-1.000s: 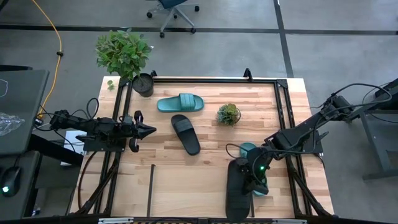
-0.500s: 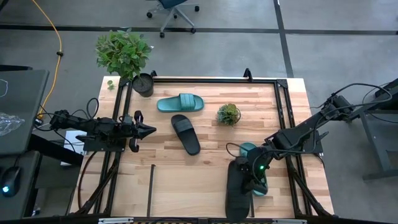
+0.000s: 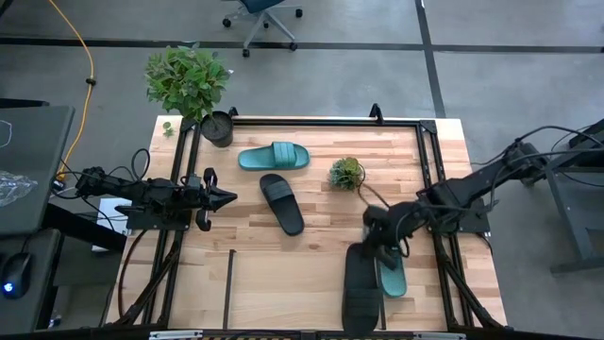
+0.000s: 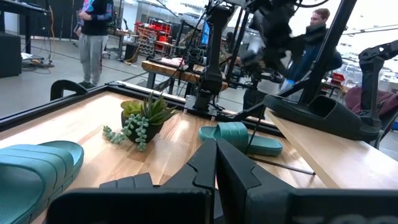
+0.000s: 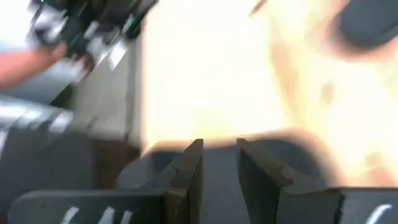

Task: Pick and place slides into the shelf
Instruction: Put the black slide on the shelf

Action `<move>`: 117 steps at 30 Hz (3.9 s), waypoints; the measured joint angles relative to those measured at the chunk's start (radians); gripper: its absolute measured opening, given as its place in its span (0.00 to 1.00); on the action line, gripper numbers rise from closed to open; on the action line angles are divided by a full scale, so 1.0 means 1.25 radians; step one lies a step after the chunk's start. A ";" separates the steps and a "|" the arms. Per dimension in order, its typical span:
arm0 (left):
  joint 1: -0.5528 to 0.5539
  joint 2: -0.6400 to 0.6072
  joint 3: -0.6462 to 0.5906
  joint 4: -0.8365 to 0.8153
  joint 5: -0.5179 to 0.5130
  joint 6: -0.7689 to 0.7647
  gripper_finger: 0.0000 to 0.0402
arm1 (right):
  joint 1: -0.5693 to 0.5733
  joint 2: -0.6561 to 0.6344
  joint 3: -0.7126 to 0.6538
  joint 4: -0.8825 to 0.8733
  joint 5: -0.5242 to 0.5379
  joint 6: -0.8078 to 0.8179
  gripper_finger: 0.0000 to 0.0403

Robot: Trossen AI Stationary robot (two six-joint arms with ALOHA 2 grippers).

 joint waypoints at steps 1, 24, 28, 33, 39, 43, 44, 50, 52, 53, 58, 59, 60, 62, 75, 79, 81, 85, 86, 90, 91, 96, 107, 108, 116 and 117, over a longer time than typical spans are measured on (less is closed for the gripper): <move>0.000 0.000 0.000 0.000 -0.001 0.000 0.00 | -0.005 -0.002 0.000 -0.001 0.065 0.001 0.21; 0.000 0.000 0.007 -0.003 -0.025 -0.167 0.00 | -0.218 -0.016 0.000 -0.002 0.131 -0.113 0.21; 0.000 0.000 0.038 -0.003 -0.057 -0.148 0.00 | -0.259 -0.016 0.000 -0.002 0.074 -0.131 0.21; 0.000 0.003 0.098 0.000 -0.125 -0.088 0.00 | -0.295 -0.016 0.000 0.003 0.043 -0.153 0.21; 0.000 0.119 0.194 -0.001 -0.134 -0.009 0.00 | -0.334 -0.016 0.000 0.038 0.007 -0.188 0.21; 0.000 0.255 0.271 -0.014 -0.129 0.058 0.00 | -0.355 -0.013 0.000 0.103 -0.081 -0.251 0.21; 0.000 0.290 0.290 -0.026 -0.124 0.074 0.00 | -0.358 -0.008 0.000 0.126 -0.100 -0.272 0.21; 0.000 0.453 0.405 -0.089 -0.086 0.148 0.00 | -0.360 0.037 0.014 0.119 -0.115 -0.334 0.21; 0.000 0.484 0.432 -0.095 -0.087 0.159 0.00 | -0.360 0.059 0.025 0.105 -0.115 -0.342 0.21; 0.000 0.496 0.443 -0.105 -0.093 0.161 0.00 | -0.360 0.068 0.030 0.104 -0.115 -0.345 0.21; 0.000 0.584 0.513 -0.212 -0.110 0.134 0.00 | -0.360 0.082 0.035 0.107 -0.108 -0.348 0.21; 0.001 0.612 0.533 -0.250 -0.105 0.119 0.00 | -0.360 0.082 0.035 0.107 -0.105 -0.348 0.21; 0.001 0.643 0.555 -0.290 -0.098 0.107 0.00 | -0.360 0.082 0.035 0.108 -0.102 -0.347 0.21; 0.001 0.705 0.602 -0.371 -0.091 0.090 0.00 | -0.360 0.081 0.035 0.108 -0.102 -0.342 0.21; 0.260 0.882 0.757 -0.519 0.279 0.007 0.00 | -0.359 0.081 0.036 0.109 -0.109 -0.327 0.21; 0.359 0.907 0.757 -0.533 0.376 0.022 0.00 | -0.359 0.080 0.036 0.112 -0.109 -0.327 0.21; 0.391 0.923 0.757 -0.532 0.412 0.023 0.00 | -0.358 0.080 0.036 0.112 -0.109 -0.327 0.21; 0.424 0.966 0.757 -0.530 0.441 0.029 0.00 | -0.349 0.080 0.036 0.112 -0.105 -0.328 0.21; 0.427 0.980 0.757 -0.530 0.446 0.038 0.00 | -0.345 0.080 0.036 0.112 -0.100 -0.327 0.21; 0.447 1.036 0.757 -0.530 0.453 0.044 0.00 | -0.330 0.080 0.036 0.112 -0.081 -0.329 0.21; 0.454 1.050 0.757 -0.528 0.458 0.045 0.00 | -0.327 0.080 0.036 0.112 -0.078 -0.329 0.21; 0.494 1.096 0.756 -0.496 0.512 0.057 0.03 | -0.321 0.080 0.036 0.112 -0.078 -0.328 0.21; 0.569 1.143 0.756 -0.468 0.615 0.057 0.36 | -0.311 0.080 0.036 0.111 -0.074 -0.321 0.21; 0.575 1.150 0.756 -0.468 0.628 0.057 0.37 | -0.309 0.080 0.036 0.111 -0.073 -0.321 0.21; 0.581 1.215 0.756 -0.470 0.665 0.058 0.41 | -0.285 0.080 0.036 0.111 -0.066 -0.314 0.21; 0.581 1.223 0.756 -0.469 0.665 0.057 0.41 | -0.284 0.080 0.036 0.111 -0.066 -0.313 0.21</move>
